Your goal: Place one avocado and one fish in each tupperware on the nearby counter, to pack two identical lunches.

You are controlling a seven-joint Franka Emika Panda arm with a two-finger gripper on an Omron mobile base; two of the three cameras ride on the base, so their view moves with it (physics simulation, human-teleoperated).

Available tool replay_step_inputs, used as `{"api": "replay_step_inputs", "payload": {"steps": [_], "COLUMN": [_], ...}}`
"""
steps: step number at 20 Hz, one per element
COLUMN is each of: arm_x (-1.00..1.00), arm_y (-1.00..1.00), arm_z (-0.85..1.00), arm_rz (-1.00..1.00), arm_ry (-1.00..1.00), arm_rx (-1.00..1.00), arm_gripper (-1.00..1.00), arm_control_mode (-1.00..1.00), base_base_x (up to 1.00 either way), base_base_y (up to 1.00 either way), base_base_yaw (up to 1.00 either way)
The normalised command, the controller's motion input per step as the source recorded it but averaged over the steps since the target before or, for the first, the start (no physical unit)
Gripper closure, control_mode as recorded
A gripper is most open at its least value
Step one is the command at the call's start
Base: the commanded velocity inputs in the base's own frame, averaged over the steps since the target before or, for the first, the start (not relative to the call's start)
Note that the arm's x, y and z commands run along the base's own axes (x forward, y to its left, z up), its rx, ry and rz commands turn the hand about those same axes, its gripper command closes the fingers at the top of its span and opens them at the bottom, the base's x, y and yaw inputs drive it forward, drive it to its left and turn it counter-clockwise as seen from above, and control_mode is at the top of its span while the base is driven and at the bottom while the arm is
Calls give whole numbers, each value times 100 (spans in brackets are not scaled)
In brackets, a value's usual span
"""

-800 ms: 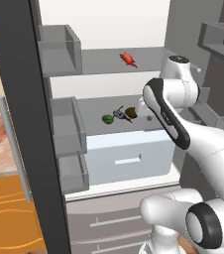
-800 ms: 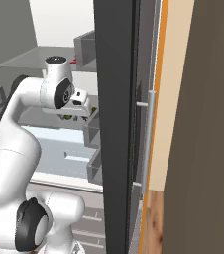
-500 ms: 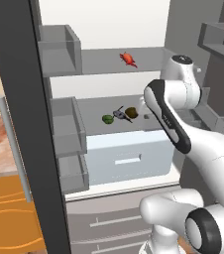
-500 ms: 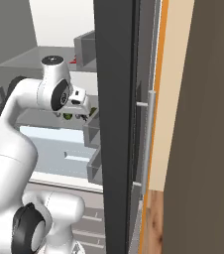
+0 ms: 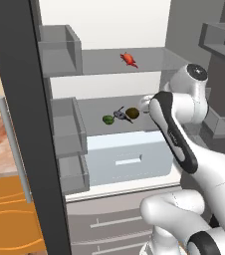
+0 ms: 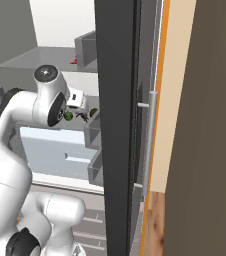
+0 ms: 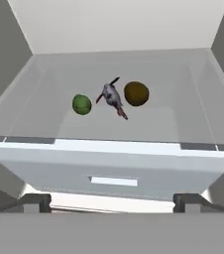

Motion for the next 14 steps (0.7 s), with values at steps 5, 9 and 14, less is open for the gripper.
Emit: {"api": "replay_step_inputs", "payload": {"steps": [5,9,14], "arm_x": [11,21,0], "arm_y": [2,0,1], "arm_z": [100,100,93], "arm_rz": [-4,-4,-1], "arm_ry": [-8,-12,-20], "arm_rx": [-5,0,0], "arm_gripper": [-100,-100,-100], "arm_control_mode": [-100,-100,-100], "base_base_x": [0,0,0], "base_base_y": [0,0,0], "base_base_yaw": [0,0,0]}}
